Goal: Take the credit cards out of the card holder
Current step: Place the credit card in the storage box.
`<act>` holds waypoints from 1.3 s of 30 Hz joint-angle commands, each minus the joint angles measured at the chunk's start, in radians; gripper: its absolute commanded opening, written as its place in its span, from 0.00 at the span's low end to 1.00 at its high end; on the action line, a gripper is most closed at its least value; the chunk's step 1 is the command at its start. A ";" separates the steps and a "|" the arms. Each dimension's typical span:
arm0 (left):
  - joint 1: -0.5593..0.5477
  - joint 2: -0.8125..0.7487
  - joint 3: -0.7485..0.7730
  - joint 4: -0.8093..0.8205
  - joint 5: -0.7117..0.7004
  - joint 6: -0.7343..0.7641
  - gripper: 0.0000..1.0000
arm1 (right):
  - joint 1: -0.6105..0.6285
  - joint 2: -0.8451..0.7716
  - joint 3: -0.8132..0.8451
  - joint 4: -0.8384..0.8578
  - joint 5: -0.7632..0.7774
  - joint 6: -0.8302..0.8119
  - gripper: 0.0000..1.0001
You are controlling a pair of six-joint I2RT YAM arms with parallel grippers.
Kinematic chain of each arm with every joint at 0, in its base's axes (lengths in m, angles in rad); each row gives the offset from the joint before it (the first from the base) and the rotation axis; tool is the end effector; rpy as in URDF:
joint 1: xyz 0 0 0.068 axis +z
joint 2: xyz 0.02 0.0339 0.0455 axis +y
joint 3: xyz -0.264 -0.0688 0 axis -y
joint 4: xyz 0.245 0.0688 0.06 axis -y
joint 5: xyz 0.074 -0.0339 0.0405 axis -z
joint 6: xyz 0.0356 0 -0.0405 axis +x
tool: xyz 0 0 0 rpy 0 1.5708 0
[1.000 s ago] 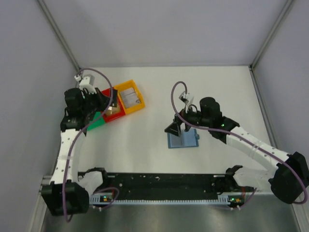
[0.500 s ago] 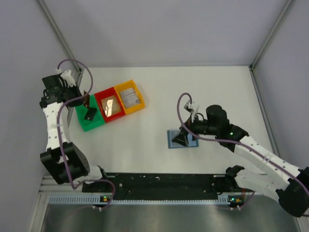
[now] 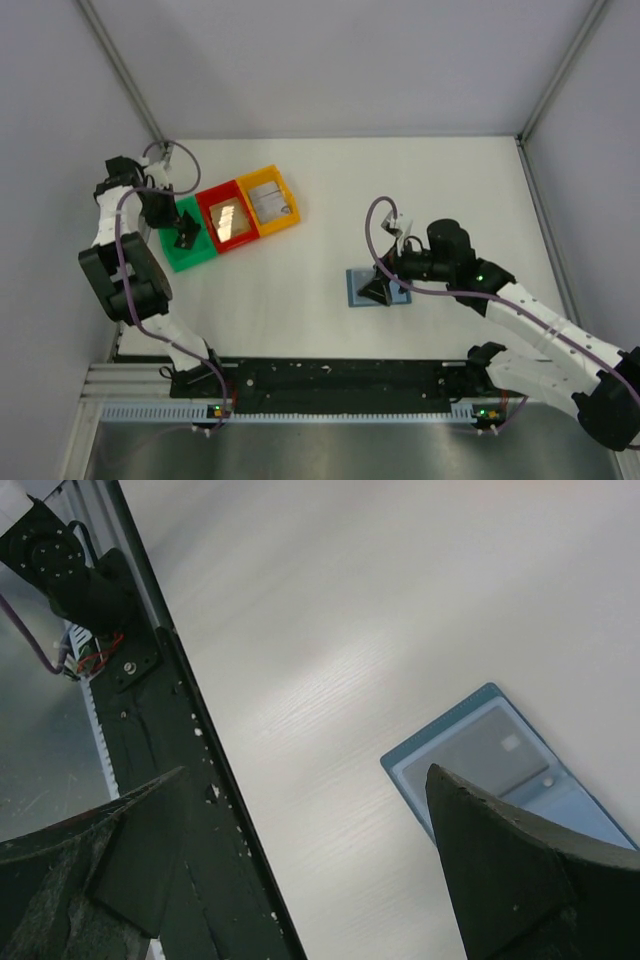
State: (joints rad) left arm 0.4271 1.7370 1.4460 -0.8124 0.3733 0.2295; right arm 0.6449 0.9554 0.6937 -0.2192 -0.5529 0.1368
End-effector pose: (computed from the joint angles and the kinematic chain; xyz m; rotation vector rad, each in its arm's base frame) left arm 0.3366 0.1389 0.2654 -0.1386 2.5702 -0.2623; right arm 0.1584 0.1425 0.2754 -0.8809 1.9497 1.0401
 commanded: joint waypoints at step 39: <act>-0.070 -0.382 -0.178 0.308 -0.136 -0.316 0.80 | -0.096 0.003 0.112 -0.129 0.505 0.141 0.99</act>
State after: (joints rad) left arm 0.3992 1.5692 1.3682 -0.5964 0.1963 0.0441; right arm 0.6064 0.9833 0.7166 -0.3115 -0.2691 0.1417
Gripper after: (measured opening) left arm 0.708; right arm 0.985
